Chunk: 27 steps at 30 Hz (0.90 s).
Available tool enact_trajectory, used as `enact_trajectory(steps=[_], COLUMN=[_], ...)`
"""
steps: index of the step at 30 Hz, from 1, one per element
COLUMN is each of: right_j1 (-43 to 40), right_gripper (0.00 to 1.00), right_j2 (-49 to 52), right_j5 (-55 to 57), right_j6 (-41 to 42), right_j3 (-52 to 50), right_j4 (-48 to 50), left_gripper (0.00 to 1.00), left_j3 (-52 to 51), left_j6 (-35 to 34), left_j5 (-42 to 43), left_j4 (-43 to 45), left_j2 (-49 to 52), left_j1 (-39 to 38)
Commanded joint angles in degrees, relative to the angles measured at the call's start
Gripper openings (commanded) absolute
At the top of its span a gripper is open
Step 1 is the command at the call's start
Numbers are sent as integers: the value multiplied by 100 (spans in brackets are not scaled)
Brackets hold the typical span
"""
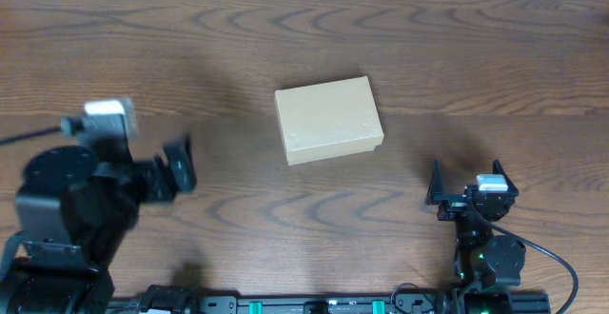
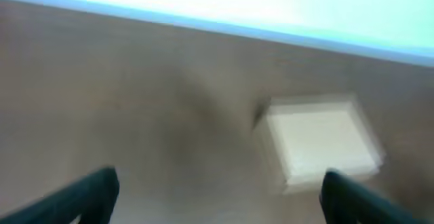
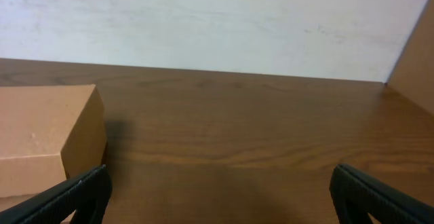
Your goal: Pack container
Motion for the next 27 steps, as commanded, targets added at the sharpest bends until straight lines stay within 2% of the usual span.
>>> enact_trajectory(steps=[1, 8, 18, 27], right_j1=[-52, -52, -52, -52], right_gripper=[99, 99, 99, 99], right_j2=[-39, -39, -39, -39], right_j5=[-42, -42, -42, -42], right_j6=[-70, -70, -70, -70], right_j3=[-13, -13, -13, -13], right_j4=[-26, -26, -26, -26], left_gripper=[95, 95, 95, 95], left_j3=[9, -2, -404, -1368], left_j6=[22, 133, 634, 909], left_j5=[105, 105, 103, 103], left_j4=[1010, 3425, 5392, 6426], left_j2=[-20, -31, -505, -1355], left_j1=[13, 15, 63, 640])
